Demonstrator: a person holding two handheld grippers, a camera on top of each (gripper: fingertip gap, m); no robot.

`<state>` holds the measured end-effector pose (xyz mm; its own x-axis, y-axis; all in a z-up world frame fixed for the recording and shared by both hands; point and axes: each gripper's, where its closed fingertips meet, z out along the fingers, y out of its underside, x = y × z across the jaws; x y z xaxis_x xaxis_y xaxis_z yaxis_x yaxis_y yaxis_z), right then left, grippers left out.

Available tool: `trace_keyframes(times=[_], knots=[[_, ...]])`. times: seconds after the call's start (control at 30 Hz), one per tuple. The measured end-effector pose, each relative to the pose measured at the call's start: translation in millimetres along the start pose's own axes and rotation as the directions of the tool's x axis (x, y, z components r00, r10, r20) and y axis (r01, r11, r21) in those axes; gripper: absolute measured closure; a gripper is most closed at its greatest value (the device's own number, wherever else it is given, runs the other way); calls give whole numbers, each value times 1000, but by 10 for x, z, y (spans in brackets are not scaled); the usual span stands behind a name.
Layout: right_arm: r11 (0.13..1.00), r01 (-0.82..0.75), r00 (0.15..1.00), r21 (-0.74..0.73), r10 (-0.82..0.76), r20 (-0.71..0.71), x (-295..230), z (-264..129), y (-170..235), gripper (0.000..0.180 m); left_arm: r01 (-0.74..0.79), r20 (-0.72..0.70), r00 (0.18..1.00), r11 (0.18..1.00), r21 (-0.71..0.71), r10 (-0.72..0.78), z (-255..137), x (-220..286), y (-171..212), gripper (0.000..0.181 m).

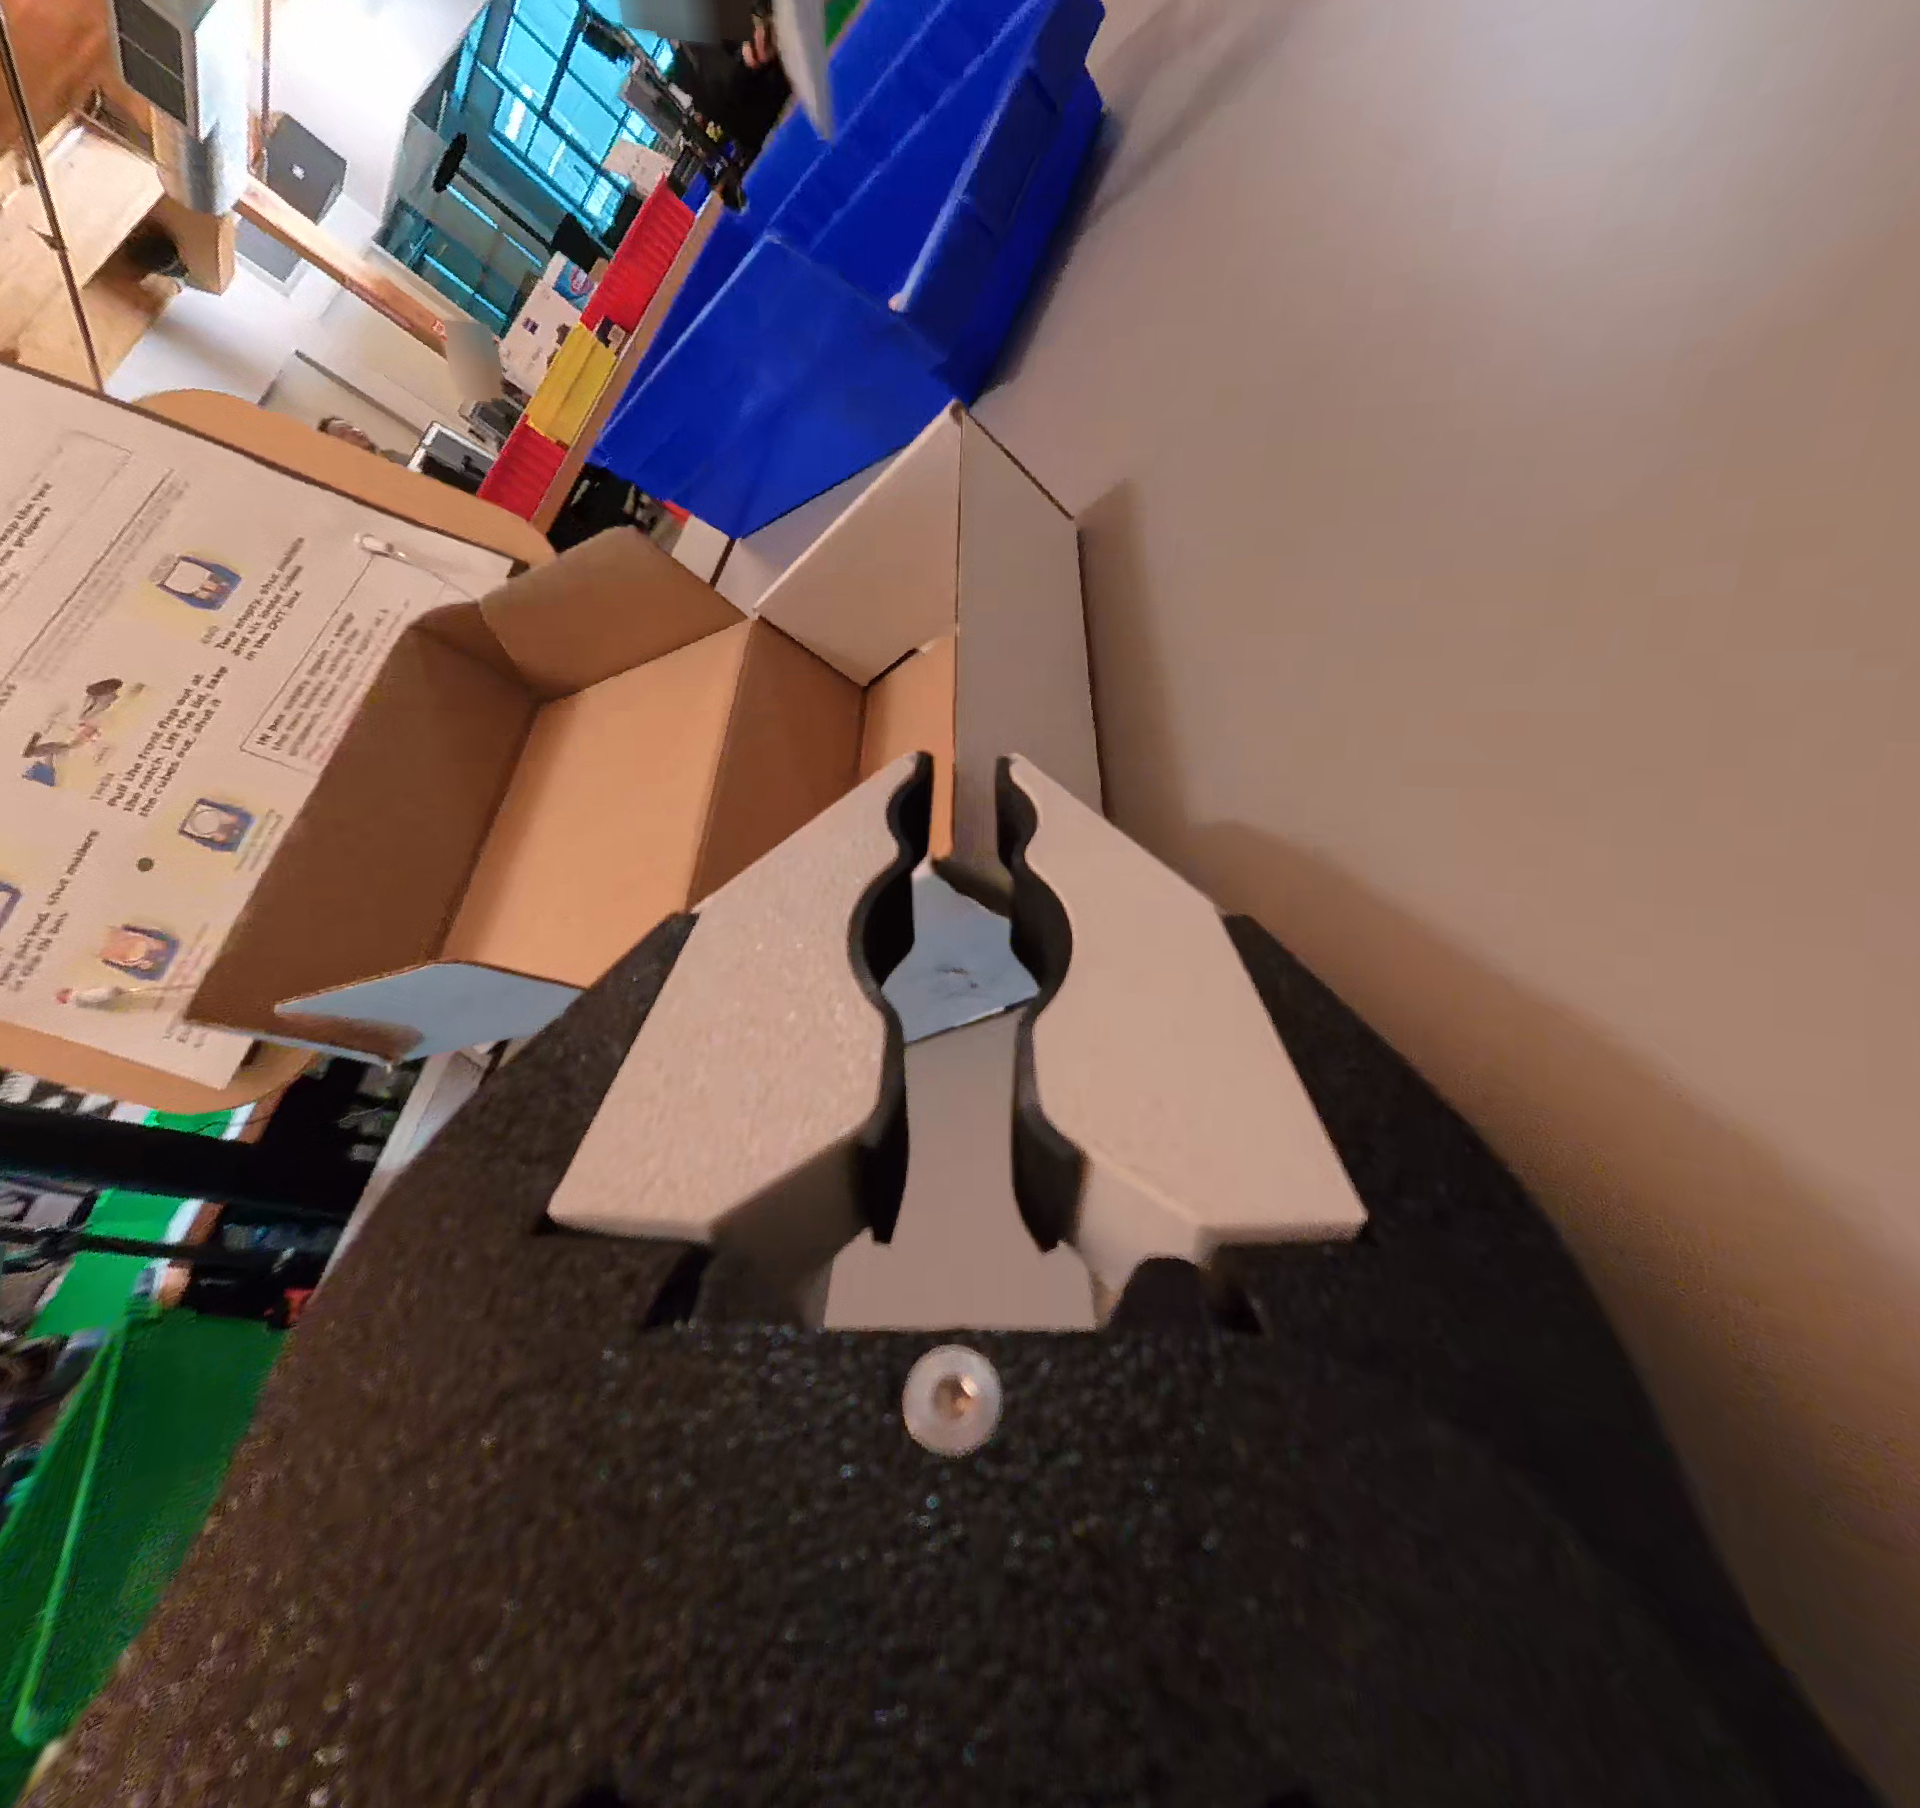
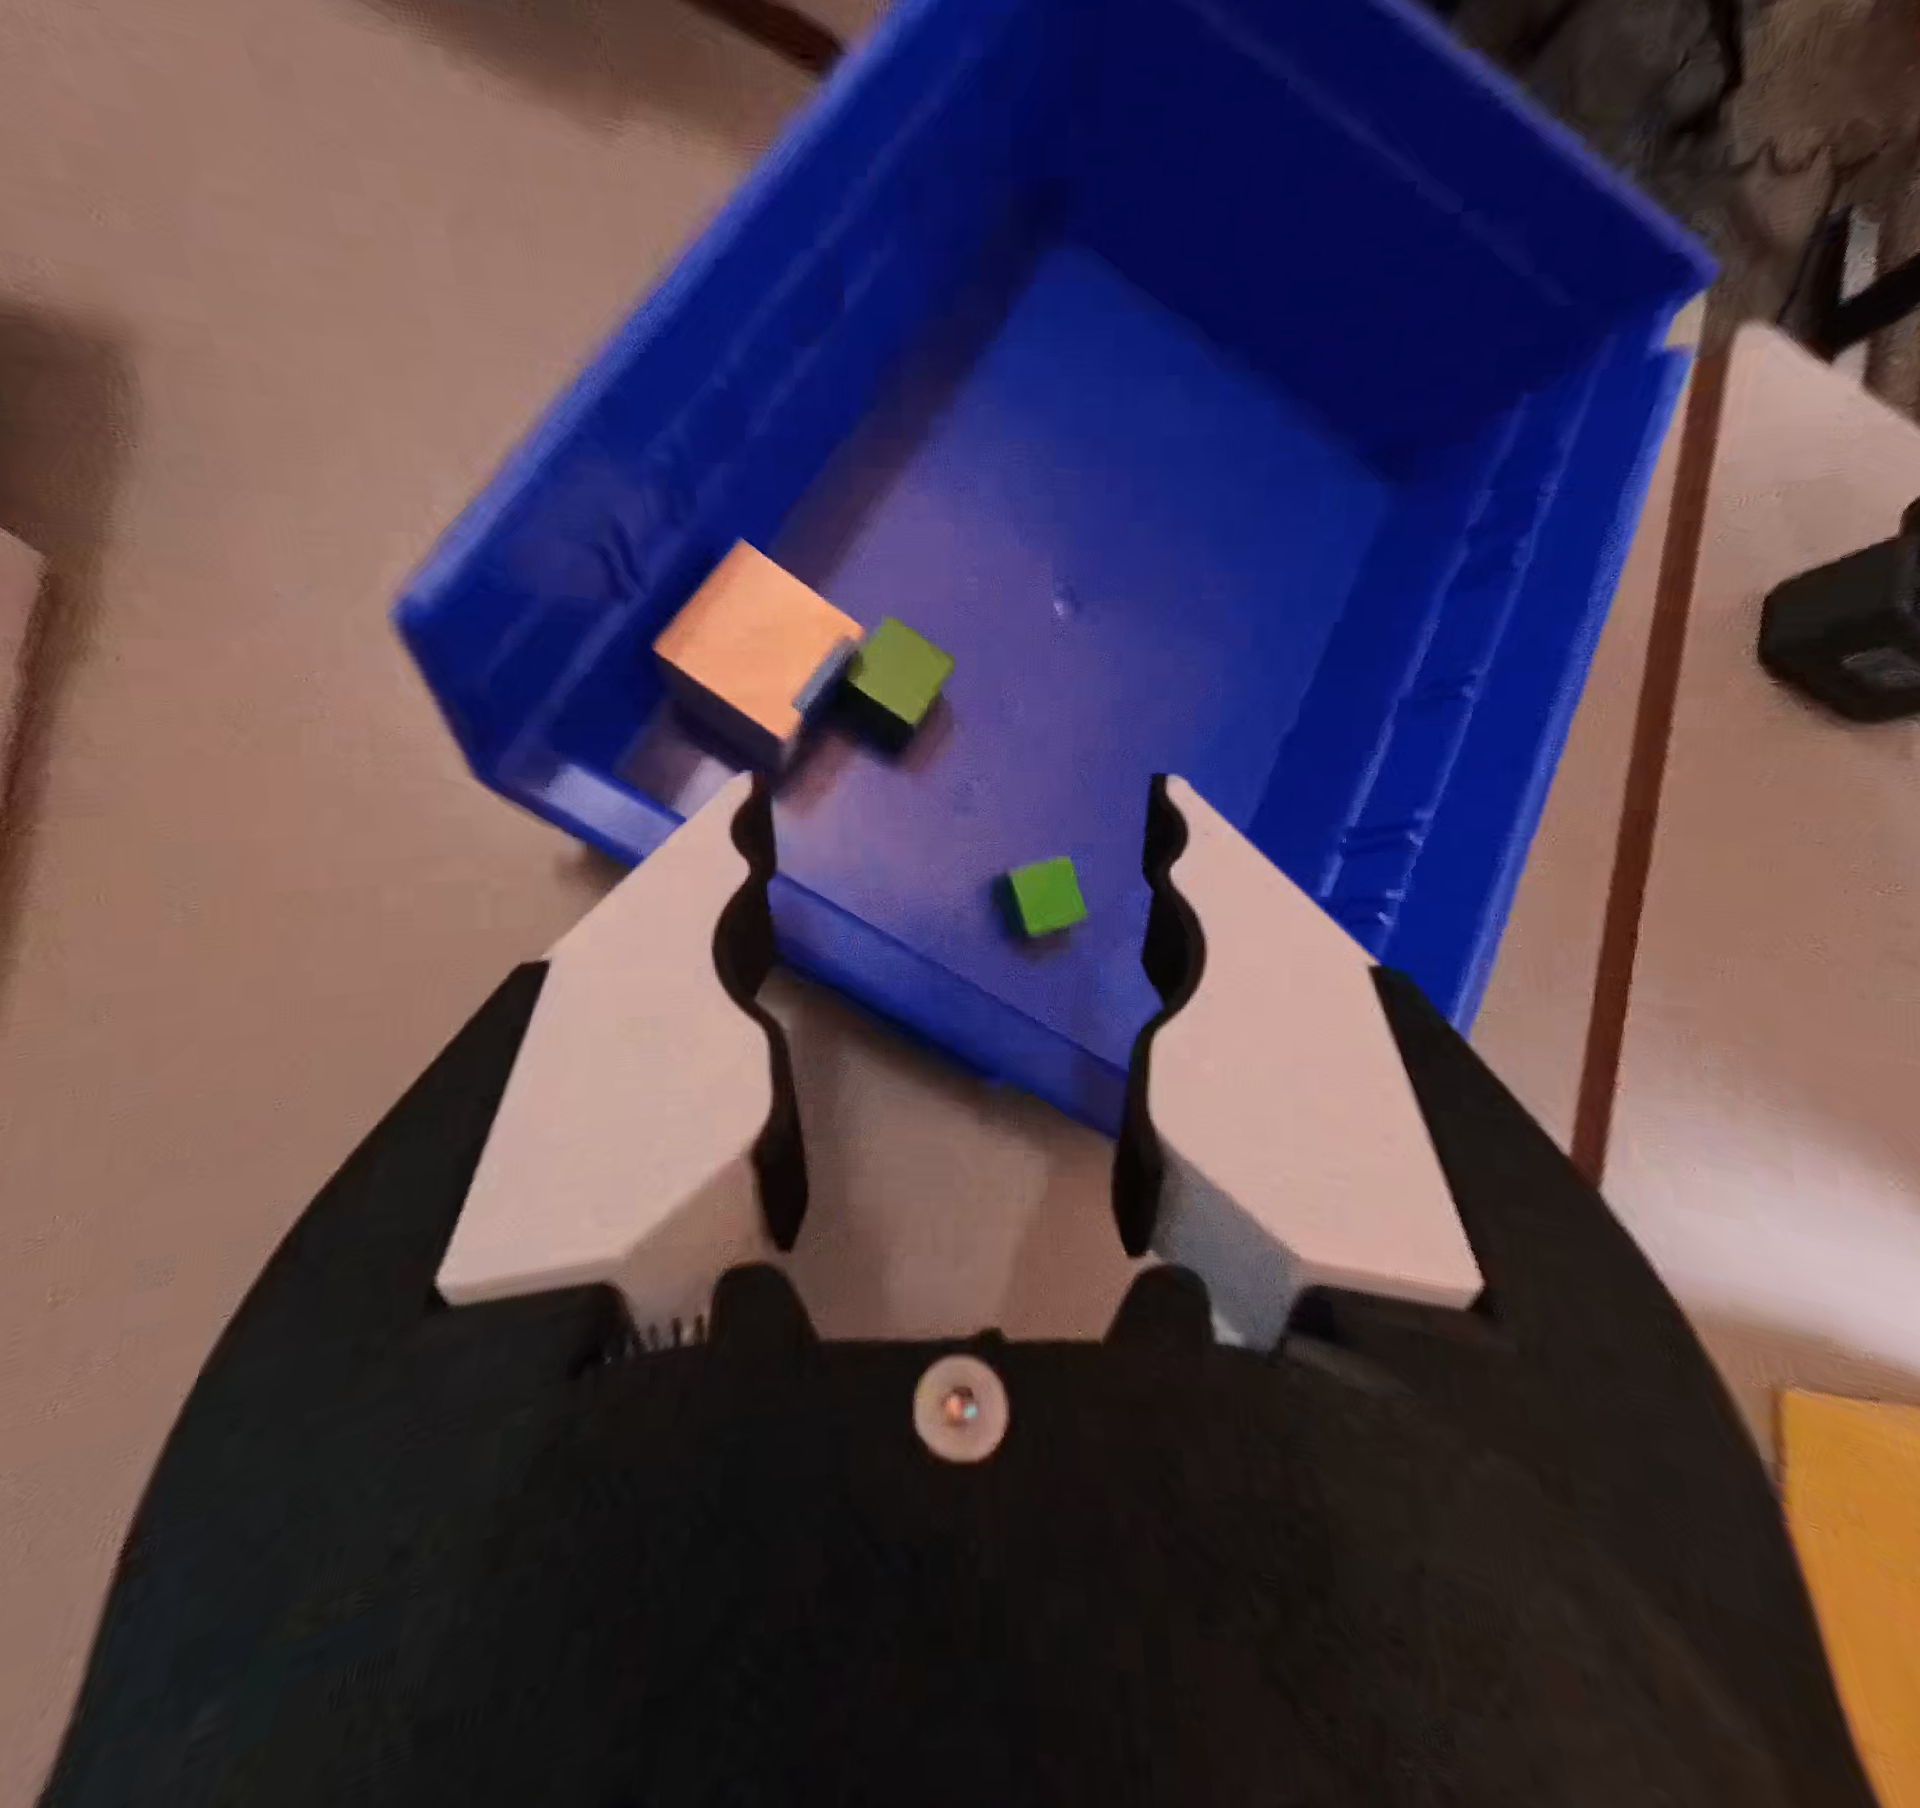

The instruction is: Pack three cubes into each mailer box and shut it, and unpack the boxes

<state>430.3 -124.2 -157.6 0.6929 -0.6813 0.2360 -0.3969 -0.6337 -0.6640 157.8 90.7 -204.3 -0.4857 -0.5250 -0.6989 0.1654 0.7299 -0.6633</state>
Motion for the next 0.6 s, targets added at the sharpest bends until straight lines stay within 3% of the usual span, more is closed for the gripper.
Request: trace_keyframes(times=[0.1, 0.2, 0.3, 0.4, 0.53, 0.6], knots=[[958, -29, 992, 284, -8, 130, -556, -332, -517, 126, 80, -18, 997, 996, 33, -79, -103, -87, -129, 161], [879, -101, 955, 467, -46, 294, -1206, -558, -936, 141, 302, 22, 952, 948, 103, -306, -227, -426, -329, 156], [890, -102, 934, 445, -68, 350, -1578, -353, -1134, 142, 587, 247, 767, 803, 103, -592, -277, -1070, -104, 161], [934, -78, 930, 348, -58, 362, -1806, 63, -1221, 132, 741, 426, 614, 671, -20, -665, -220, -1386, 382, 154], [953, -49, 933, 297, -63, 355, -2029, 356, -1250, 145, 772, 495, 583, 630, -90, -644, -26, -1538, 570, 155], [937, -25, 936, 349, -101, 338, -2091, 347, -1297, 167, 763, 526, 584, 640, -96, -618, 43, -1595, 600, 157]])
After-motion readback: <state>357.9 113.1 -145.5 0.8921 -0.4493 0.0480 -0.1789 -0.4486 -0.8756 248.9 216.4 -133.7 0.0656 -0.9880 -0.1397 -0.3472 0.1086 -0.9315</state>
